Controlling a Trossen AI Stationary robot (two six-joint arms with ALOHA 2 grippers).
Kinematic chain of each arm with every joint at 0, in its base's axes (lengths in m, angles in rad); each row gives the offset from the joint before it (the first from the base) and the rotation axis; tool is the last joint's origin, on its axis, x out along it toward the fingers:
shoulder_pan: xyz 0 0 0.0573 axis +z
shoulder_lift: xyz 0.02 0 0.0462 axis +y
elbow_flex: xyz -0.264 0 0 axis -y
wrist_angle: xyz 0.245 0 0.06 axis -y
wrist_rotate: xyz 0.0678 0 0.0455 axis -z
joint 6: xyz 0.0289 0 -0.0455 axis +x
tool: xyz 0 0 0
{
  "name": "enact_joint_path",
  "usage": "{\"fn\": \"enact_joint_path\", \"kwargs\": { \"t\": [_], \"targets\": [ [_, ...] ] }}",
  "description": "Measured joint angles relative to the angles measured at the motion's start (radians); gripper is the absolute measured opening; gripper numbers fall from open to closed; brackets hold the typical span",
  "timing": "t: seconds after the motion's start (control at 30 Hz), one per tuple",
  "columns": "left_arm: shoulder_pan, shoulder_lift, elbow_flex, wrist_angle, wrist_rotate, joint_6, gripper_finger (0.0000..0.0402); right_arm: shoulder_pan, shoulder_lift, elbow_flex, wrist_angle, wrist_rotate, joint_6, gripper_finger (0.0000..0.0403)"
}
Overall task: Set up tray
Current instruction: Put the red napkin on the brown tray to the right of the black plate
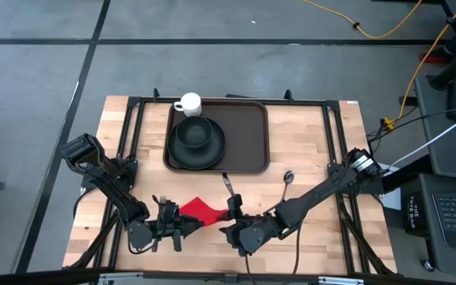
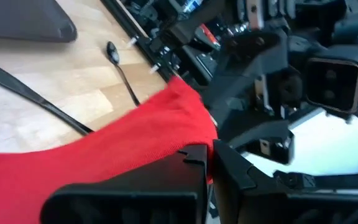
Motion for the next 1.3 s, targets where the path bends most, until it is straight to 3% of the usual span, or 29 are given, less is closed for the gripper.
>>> {"fn": "enact_joint_path", "kwargs": {
  "t": [0.43, 0.73, 1.03, 1.3],
  "targets": [
    [0.000, 0.000, 0.009, -0.010, 0.003, 0.018, 0.0003, -0.011, 0.000, 0.000, 0.000, 0.000, -0.011, 0.0184],
    [0.000, 0.000, 0.009, -0.014, -0.004, 0.008, 0.0003, 0.022, 0.000, 0.000, 0.045, 0.003, -0.175, 0.0184],
    [0.000, 0.000, 0.009, -0.014, 0.004, 0.007, 0.0003, -0.002, 0.000, 0.000, 0.029, 0.033, -0.182, 0.0184],
    [0.000, 0.000, 0.009, -0.011, 0.006, 0.007, 0.0003, -0.036, 0.000, 0.000, 0.009, -0.067, -0.123, 0.0184]
  ]
}}
